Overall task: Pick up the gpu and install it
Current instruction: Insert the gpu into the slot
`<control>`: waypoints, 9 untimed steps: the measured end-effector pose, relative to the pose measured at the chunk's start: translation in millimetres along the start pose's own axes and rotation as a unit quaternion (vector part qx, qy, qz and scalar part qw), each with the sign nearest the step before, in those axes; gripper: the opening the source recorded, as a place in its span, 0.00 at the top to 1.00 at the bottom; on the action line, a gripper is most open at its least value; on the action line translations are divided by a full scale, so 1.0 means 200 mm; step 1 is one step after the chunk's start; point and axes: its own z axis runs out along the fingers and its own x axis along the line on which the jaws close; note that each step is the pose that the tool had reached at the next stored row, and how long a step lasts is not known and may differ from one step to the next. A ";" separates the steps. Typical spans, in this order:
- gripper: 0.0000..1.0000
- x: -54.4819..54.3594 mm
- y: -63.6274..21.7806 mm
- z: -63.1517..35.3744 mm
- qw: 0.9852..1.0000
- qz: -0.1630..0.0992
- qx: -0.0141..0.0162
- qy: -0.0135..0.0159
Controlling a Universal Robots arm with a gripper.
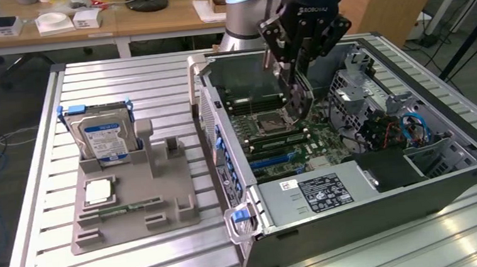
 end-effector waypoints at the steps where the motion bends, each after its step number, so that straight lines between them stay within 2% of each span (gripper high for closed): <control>1: 0.74 -0.01 0.001 0.000 1.000 0.000 0.000 0.000; 9: 0.74 -0.11 0.006 0.003 1.000 -0.003 0.000 0.000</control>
